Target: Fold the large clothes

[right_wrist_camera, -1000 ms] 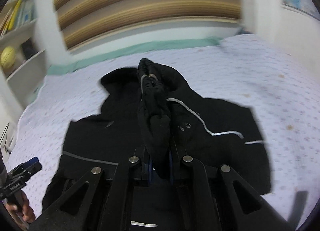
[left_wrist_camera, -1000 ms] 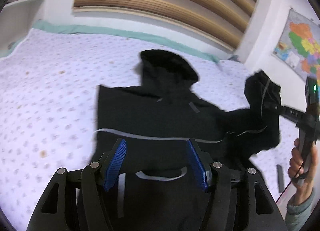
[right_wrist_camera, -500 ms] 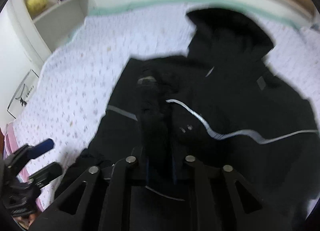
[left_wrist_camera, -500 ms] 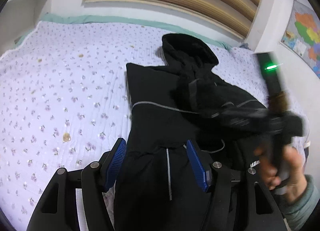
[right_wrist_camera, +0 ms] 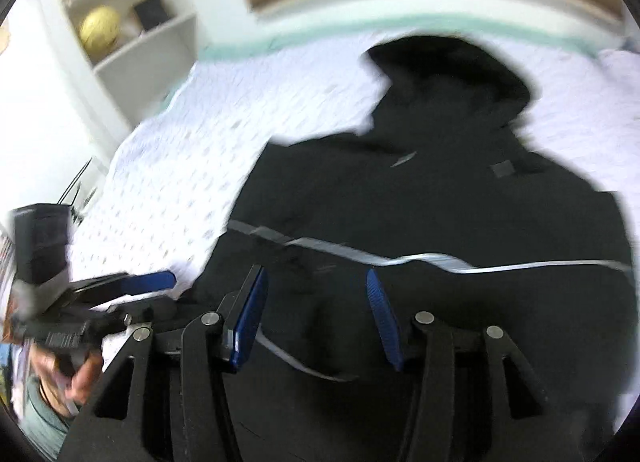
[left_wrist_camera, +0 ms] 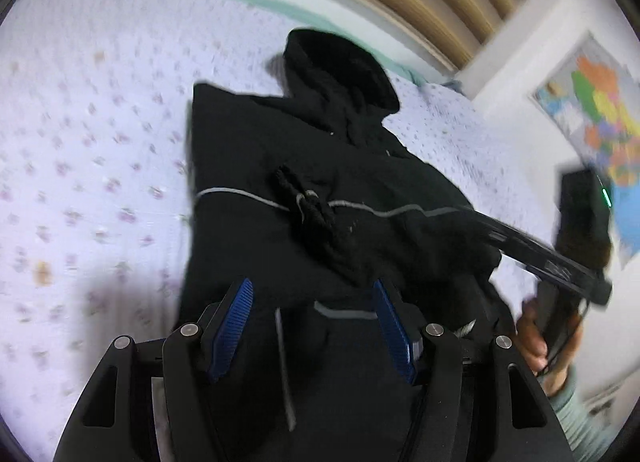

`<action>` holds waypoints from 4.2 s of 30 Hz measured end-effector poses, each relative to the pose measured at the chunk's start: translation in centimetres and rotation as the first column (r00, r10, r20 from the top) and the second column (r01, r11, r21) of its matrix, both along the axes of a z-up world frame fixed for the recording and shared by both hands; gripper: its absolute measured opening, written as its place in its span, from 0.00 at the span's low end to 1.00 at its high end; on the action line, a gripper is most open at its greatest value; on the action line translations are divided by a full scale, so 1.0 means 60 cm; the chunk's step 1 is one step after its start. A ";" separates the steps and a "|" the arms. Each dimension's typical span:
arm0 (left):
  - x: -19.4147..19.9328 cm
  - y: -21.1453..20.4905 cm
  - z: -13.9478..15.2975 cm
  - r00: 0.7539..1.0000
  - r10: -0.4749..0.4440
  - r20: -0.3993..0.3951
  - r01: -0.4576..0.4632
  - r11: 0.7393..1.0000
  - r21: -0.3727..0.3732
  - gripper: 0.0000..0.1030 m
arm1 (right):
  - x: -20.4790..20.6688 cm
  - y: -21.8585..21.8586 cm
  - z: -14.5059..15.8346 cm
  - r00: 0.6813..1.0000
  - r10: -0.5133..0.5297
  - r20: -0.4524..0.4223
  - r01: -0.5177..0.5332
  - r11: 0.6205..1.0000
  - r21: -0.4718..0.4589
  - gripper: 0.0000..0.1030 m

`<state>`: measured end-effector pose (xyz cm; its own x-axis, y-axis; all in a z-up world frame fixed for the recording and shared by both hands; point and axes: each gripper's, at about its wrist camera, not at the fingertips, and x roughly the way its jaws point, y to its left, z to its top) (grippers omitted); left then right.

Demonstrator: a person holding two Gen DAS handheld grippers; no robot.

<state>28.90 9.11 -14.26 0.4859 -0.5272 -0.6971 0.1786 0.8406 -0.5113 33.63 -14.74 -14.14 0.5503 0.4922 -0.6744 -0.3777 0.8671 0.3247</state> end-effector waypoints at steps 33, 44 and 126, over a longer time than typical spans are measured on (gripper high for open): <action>0.058 0.064 -0.048 0.990 0.127 -0.066 -0.133 0.987 -0.095 0.27 | 0.048 -0.230 -0.153 0.951 -0.301 -0.077 0.264 0.915 -0.305 0.67; 0.019 -0.060 0.133 0.987 0.108 0.115 -0.121 0.986 0.113 0.48 | -0.048 -0.179 0.033 0.967 -0.236 0.093 0.251 0.939 -0.233 0.68; 0.552 -0.065 -0.011 0.998 -0.010 -0.061 0.029 0.951 0.308 0.36 | 0.529 -0.317 -0.117 0.892 -0.257 -0.372 0.218 0.965 -0.146 0.48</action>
